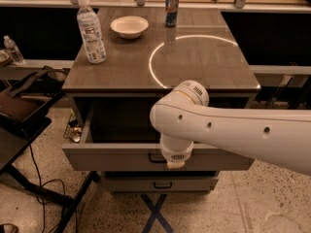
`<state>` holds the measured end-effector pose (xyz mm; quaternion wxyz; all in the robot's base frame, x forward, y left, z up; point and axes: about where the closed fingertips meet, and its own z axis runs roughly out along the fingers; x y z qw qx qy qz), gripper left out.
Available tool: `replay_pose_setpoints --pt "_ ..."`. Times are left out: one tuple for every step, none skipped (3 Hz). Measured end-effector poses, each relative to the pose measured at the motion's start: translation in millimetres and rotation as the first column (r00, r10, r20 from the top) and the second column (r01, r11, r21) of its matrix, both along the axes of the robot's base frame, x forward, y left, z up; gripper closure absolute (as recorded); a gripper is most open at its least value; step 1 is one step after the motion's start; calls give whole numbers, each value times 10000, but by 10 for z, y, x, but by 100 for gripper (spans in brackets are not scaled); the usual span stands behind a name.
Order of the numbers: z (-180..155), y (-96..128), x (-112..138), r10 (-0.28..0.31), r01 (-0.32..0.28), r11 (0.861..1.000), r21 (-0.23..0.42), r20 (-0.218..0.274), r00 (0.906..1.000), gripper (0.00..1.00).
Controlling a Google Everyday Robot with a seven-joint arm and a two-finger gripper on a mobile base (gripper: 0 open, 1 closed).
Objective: Open top drawer
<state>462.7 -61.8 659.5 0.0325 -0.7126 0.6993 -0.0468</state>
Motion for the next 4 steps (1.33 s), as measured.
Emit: replay_pose_setpoints --pt "0 0 0 0 0 10000 -1 1 10000 51" --pt "1 -1 0 0 0 10000 -1 1 10000 52" --pt "35 -17 -2 2 -2 10000 -55 45 10000 84" --pt "43 -19 -1 4 -4 10000 -67 52 10000 100"
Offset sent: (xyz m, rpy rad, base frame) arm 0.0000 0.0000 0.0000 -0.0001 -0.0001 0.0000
